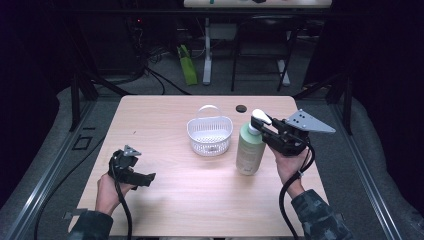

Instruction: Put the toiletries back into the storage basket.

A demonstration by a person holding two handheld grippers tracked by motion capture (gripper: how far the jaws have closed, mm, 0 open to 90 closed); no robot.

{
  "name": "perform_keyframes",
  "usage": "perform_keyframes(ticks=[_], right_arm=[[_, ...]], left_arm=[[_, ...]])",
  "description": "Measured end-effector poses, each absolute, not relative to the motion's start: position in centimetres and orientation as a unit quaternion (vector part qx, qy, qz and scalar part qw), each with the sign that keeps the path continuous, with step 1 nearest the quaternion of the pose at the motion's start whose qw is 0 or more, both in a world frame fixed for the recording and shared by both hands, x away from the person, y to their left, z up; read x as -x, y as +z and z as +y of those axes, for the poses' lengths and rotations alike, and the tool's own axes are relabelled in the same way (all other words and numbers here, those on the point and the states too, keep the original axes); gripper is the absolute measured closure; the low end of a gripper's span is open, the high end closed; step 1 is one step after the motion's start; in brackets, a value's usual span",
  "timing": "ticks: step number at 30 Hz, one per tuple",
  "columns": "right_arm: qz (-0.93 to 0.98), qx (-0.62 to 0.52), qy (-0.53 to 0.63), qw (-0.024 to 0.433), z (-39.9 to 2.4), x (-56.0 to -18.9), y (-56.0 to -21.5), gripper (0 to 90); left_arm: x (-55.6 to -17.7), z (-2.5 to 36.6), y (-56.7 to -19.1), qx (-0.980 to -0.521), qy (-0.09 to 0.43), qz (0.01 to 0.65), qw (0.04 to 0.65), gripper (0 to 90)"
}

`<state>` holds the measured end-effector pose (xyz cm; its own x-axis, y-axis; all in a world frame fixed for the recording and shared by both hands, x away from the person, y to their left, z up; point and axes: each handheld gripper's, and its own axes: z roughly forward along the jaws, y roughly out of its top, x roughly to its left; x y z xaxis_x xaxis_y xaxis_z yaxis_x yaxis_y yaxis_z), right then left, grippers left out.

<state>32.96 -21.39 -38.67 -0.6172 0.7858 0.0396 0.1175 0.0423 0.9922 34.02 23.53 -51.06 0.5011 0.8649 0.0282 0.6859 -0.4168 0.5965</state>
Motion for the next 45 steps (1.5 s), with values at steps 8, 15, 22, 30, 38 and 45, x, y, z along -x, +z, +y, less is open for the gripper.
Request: perform_keyframes(ticks=[8,15,22,30,38,45], right_arm=[[0.668,-0.331,0.605,0.281,-21.2,-33.3,-37.9,67.8],[0.668,-0.327,0.606,0.283,-20.9,-33.6,-37.1,67.7],[0.667,-0.321,0.609,0.287,-20.8,-33.9,-36.3,67.8],[0.668,-0.316,0.609,0.288,-20.5,-34.3,-35.4,67.7],[0.668,-0.312,0.61,0.291,-20.3,-34.7,-34.8,67.8],[0.671,-0.309,0.608,0.292,-19.9,-35.1,-34.3,67.8]], left_arm=[[-34.0,23.5,-51.1,-0.824,0.173,0.47,0.265,0.0],[-34.0,23.5,-51.1,-0.826,0.168,0.469,0.265,0.0],[-34.0,23.5,-51.1,-0.824,0.172,0.47,0.264,0.0],[-34.1,23.5,-51.1,-0.825,0.168,0.47,0.264,0.0],[-34.1,23.5,-51.1,-0.825,0.167,0.471,0.265,0.0],[-34.1,23.5,-51.2,-0.826,0.167,0.47,0.263,0.0]])
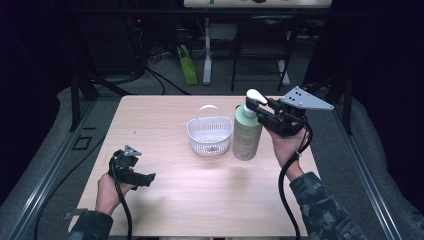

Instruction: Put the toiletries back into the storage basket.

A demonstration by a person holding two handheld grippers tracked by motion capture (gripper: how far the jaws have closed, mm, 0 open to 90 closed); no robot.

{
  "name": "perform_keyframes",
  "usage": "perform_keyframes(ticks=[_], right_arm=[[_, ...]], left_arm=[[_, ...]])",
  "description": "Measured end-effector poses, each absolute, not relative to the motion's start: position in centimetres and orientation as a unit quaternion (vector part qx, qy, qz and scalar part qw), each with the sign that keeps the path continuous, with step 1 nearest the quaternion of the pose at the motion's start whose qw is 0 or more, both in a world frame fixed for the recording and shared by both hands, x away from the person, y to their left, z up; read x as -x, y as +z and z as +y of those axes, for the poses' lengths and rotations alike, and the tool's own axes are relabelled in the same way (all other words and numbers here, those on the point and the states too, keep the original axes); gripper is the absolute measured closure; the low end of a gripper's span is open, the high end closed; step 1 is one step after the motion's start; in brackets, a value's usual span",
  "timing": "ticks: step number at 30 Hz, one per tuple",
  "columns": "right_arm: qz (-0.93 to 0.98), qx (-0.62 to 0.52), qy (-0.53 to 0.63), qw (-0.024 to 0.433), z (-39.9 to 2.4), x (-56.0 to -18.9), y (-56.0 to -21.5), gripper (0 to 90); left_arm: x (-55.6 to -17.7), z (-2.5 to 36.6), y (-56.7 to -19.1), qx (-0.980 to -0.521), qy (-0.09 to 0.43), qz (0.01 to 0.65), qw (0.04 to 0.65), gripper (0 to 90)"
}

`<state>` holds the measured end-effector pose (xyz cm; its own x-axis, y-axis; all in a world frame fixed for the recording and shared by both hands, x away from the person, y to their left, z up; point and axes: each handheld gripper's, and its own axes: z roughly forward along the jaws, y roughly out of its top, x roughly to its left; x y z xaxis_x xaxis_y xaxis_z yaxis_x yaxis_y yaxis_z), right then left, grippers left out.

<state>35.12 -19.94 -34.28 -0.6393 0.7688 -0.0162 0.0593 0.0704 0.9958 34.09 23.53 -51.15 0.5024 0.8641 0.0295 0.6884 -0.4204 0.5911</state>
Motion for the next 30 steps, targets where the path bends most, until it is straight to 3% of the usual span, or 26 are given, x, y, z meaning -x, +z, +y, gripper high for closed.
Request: perform_keyframes(ticks=[30], right_arm=[[0.666,-0.293,0.616,0.301,-18.9,-36.4,-31.6,67.8]], left_arm=[[-34.1,23.5,-51.2,-0.826,0.166,0.47,0.263,0.0]])
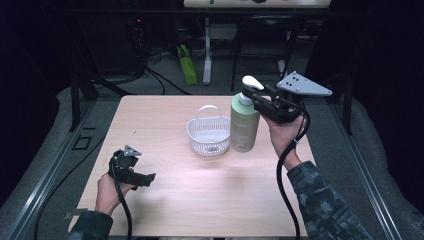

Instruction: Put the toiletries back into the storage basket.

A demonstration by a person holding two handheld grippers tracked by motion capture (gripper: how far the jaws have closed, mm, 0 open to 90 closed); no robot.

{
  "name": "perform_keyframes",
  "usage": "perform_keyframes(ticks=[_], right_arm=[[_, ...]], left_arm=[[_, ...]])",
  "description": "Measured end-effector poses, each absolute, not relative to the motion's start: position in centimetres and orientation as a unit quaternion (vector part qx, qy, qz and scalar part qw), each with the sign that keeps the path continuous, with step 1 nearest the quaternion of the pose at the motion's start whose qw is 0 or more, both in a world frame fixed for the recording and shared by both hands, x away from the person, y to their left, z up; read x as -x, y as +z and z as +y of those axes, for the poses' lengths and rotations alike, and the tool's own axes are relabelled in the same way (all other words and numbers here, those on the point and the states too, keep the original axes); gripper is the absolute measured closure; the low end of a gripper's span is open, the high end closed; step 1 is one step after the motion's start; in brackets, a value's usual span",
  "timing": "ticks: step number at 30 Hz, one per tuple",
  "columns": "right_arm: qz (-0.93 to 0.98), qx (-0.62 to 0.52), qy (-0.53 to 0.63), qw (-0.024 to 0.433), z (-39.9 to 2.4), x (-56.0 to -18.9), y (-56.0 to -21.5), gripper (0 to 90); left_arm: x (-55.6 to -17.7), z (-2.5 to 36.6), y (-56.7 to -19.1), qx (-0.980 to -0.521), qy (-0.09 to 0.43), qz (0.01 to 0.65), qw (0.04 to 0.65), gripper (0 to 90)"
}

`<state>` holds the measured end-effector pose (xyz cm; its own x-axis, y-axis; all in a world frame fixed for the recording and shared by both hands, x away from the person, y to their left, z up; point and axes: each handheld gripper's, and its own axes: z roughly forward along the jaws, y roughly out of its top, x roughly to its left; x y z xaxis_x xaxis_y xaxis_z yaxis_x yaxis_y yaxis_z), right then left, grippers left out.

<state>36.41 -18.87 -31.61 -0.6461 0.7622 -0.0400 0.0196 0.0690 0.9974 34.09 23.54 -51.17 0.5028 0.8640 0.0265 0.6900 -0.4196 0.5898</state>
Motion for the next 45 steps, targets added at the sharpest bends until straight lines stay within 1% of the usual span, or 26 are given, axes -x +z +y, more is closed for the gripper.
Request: perform_keyframes(ticks=[21,45], right_arm=[[0.663,-0.291,0.619,0.305,-17.6,-38.0,-30.1,67.8],[0.668,-0.289,0.616,0.3,-15.7,-39.9,-29.9,67.8]], left_arm=[[-34.1,23.5,-51.2,-0.827,0.165,0.469,0.263,0.0],[-34.1,23.5,-51.2,-0.827,0.164,0.468,0.264,0.0]])
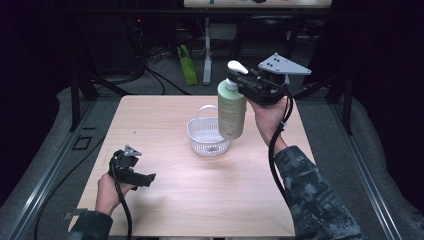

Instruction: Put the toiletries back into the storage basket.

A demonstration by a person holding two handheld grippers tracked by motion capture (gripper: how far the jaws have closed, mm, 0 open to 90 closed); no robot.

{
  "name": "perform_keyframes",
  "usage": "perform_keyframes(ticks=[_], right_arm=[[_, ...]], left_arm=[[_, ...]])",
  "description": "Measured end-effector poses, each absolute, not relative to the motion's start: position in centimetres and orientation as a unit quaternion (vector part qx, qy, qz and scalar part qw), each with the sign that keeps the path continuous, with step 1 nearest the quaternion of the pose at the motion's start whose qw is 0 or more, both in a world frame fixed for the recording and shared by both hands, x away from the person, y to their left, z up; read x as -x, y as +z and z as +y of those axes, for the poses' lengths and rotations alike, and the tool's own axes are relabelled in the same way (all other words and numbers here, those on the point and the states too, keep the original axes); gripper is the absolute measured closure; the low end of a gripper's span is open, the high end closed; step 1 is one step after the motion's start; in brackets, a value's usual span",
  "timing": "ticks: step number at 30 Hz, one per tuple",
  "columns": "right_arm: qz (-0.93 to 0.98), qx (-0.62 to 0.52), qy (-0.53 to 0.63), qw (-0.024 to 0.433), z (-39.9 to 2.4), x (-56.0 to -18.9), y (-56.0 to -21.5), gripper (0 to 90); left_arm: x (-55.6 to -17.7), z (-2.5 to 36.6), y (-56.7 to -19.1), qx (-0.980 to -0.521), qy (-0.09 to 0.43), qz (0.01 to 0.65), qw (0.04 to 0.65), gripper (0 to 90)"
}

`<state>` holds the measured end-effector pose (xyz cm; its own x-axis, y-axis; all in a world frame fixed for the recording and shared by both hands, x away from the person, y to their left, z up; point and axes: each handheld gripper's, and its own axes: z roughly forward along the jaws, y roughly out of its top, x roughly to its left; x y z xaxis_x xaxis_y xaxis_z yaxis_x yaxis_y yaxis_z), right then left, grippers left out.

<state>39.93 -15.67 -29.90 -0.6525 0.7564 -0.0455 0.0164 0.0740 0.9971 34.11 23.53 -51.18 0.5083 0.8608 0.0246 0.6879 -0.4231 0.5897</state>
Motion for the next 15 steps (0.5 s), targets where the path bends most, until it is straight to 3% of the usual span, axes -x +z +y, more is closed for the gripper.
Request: perform_keyframes(ticks=[15], right_arm=[[0.675,-0.286,0.612,0.297,-14.1,-40.9,-30.0,67.8]], left_arm=[[-34.1,23.5,-51.2,-0.828,0.164,0.467,0.264,0.0]])
